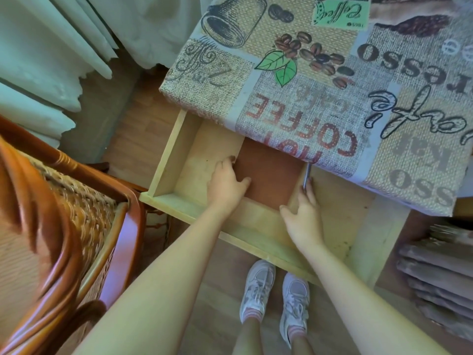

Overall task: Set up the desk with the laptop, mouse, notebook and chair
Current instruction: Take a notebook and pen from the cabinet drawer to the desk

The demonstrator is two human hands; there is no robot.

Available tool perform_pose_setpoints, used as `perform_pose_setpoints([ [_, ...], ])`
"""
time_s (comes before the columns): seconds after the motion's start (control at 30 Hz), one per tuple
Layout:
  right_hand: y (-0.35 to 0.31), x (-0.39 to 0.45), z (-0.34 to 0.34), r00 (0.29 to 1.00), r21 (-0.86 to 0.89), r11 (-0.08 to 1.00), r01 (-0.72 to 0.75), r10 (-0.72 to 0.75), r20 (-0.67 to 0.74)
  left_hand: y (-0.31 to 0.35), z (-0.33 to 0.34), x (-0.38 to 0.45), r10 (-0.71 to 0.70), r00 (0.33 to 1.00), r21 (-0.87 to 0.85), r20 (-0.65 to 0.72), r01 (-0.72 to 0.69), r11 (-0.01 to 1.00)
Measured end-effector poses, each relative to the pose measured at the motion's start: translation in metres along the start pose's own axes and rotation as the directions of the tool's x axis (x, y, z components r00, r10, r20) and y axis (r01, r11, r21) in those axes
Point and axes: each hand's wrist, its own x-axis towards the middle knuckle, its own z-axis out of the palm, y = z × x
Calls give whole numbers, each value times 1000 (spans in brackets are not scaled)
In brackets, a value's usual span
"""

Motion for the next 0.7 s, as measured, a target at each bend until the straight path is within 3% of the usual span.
perform_pose_setpoints([
  [0.07,-7,0,4,995,267,960,-81,91,-26,-2,0,-2,-44,999,-70,28,46,997],
  [0.13,-15,0,4,978,505,847,-164,206,-28,0,-2,-3,-96,994,-127,59,102,987],
  [0.23,-27,7,-3,936,698,663,-272,351,32,1,-3,-2,-175,970,-193,171,207,959],
  [0.43,-24,30,-17,883,741,563,-367,460,88,1,-8,2,-205,896,-374,395,360,855],
  [0.7,-19,25,-11,867,786,491,-376,485,112,3,-16,6,-184,887,-374,424,356,856],
])
